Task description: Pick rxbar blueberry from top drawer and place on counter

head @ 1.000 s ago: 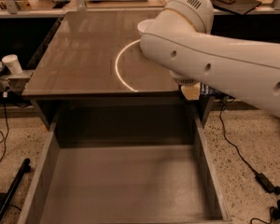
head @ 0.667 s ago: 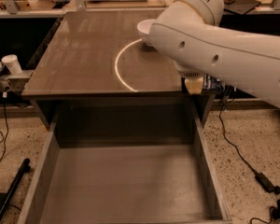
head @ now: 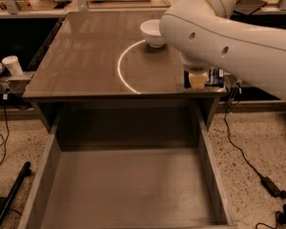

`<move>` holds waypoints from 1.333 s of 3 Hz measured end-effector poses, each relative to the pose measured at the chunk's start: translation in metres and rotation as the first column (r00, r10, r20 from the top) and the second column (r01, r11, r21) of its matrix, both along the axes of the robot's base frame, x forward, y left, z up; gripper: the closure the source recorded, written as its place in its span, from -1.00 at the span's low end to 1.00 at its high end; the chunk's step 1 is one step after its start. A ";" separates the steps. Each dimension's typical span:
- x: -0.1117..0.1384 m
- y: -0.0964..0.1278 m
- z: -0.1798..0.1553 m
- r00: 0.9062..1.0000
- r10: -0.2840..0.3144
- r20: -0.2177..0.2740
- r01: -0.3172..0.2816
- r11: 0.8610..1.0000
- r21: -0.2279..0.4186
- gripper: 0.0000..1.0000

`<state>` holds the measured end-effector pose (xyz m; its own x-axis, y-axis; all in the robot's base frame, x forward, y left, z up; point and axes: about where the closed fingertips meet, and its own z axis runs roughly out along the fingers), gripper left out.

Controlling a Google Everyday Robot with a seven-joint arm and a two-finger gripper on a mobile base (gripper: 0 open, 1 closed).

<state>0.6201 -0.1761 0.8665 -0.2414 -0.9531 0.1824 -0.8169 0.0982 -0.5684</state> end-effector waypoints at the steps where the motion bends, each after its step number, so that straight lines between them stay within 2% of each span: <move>1: 0.017 0.007 -0.004 1.000 0.029 0.007 -0.030 0.996 0.086 1.00; 2: 0.032 0.019 -0.010 0.998 0.057 0.016 -0.059 0.978 0.202 1.00; 3: 0.041 0.031 -0.015 0.996 0.092 0.016 -0.093 0.956 0.277 1.00; 4: 0.040 0.033 -0.015 0.995 0.095 0.013 -0.094 0.954 0.284 0.62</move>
Offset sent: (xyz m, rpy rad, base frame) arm 0.0508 0.0359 -0.0148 0.3559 -0.0144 0.0954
